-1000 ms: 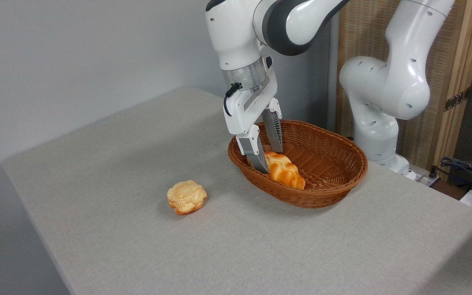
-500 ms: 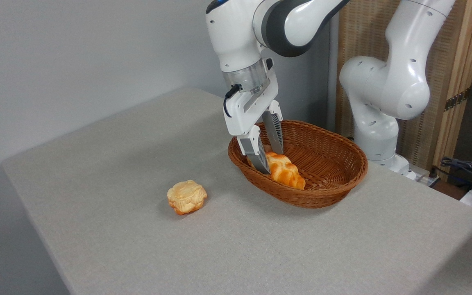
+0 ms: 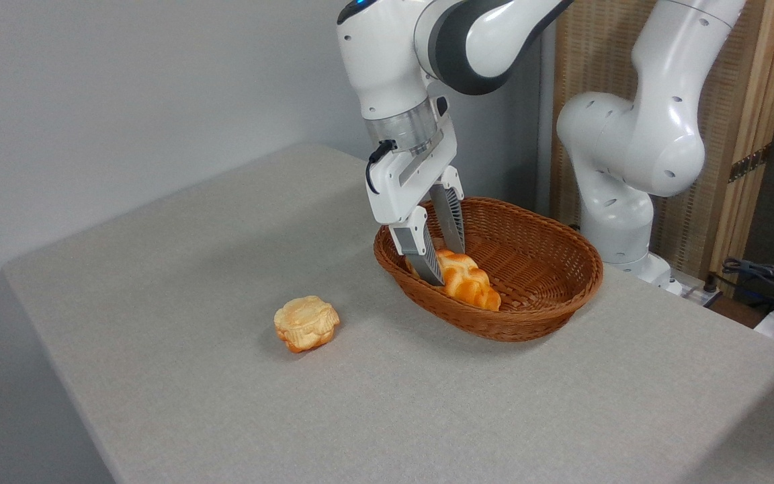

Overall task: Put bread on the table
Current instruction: 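Lower the open gripper around the croissant and close on it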

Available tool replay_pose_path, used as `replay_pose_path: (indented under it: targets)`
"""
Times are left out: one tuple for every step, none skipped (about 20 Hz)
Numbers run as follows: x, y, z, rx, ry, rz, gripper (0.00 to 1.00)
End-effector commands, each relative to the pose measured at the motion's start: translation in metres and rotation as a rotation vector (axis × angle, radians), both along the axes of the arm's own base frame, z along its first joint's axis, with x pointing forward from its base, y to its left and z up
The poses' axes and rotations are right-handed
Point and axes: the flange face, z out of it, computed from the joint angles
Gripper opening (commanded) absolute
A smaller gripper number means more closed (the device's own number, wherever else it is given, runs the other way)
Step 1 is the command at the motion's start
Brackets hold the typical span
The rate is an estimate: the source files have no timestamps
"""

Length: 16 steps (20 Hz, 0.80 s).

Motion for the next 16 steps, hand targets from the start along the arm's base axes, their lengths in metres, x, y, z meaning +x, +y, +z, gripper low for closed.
replay_pose_path:
  targets:
    - [-0.001,0.002,-0.003,0.017,0.019,-0.02,0.38]
    - [-0.001,0.002,-0.003,0.017,0.023,-0.018,0.38]
    - [-0.001,0.002,-0.003,0.018,0.023,-0.019,0.38]
    - [-0.001,0.002,-0.003,0.017,0.023,-0.018,0.38]
    - [-0.001,0.001,-0.003,0.017,0.022,-0.02,0.38]
    - [-0.002,0.001,-0.002,0.017,0.022,-0.02,0.38]
    - [-0.002,0.001,-0.002,0.017,0.022,-0.02,0.38]
    - [-0.002,0.001,-0.002,0.017,0.022,-0.02,0.38]
    - [-0.002,0.002,-0.002,0.017,0.025,-0.018,0.38]
    - [-0.002,0.002,-0.002,0.018,0.028,-0.018,0.38]
    - [-0.002,0.003,0.001,0.02,0.033,-0.015,0.38]
    - [-0.002,0.003,0.003,0.02,0.036,-0.012,0.38]
    - [-0.002,0.004,0.007,0.023,0.043,-0.011,0.38]
    - [-0.001,0.004,0.012,0.022,0.041,-0.008,0.38]
    - [0.0,0.003,0.019,0.021,0.042,-0.006,0.38]
    - [0.001,0.003,0.026,0.019,0.046,-0.002,0.38]
